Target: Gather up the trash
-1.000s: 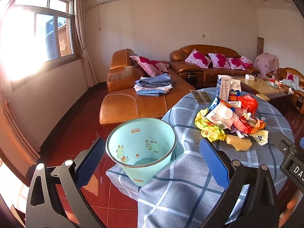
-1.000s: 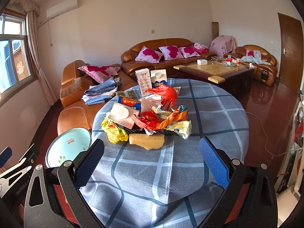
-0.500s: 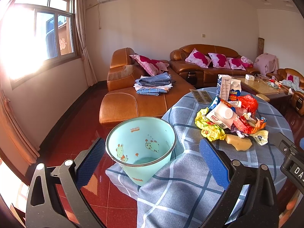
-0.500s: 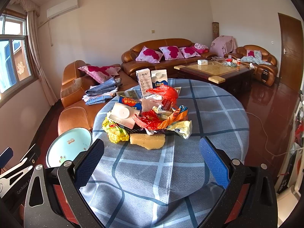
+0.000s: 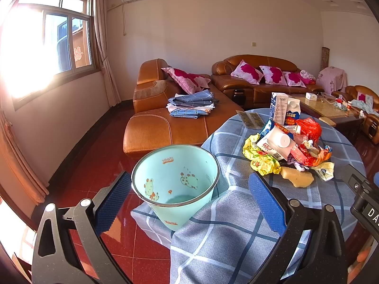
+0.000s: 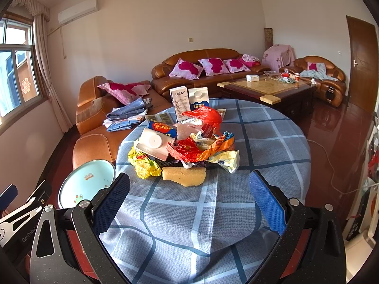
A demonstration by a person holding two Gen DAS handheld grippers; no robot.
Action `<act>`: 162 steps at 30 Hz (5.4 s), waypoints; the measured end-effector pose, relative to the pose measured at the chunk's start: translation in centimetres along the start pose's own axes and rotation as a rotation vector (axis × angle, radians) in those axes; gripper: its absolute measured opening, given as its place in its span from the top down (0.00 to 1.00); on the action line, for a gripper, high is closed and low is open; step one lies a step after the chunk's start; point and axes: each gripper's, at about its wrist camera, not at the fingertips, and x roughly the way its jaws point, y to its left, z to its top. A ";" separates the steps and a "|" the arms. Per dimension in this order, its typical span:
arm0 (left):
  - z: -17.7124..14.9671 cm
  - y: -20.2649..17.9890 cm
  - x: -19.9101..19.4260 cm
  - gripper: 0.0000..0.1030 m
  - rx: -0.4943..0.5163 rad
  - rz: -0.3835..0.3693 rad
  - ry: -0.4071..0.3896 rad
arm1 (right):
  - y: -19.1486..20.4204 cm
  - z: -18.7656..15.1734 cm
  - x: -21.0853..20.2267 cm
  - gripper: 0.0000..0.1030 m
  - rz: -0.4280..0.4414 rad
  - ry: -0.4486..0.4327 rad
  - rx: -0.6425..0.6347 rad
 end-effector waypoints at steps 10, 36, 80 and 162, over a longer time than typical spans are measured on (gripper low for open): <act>-0.5 -0.3 0.5 0.06 0.000 -0.005 0.015 | 0.1 -0.1 0.1 0.05 -0.005 0.005 -0.002; -2.1 -2.6 11.9 0.07 -0.019 -0.136 0.217 | -5.7 0.8 11.6 0.27 0.034 0.102 0.137; 1.8 -5.9 13.2 0.77 -0.025 -0.348 0.196 | -4.7 2.5 9.5 0.84 0.146 0.004 0.198; -2.0 6.8 14.4 0.16 -0.175 -0.060 0.285 | 5.4 -1.0 11.5 0.27 0.233 0.072 -0.042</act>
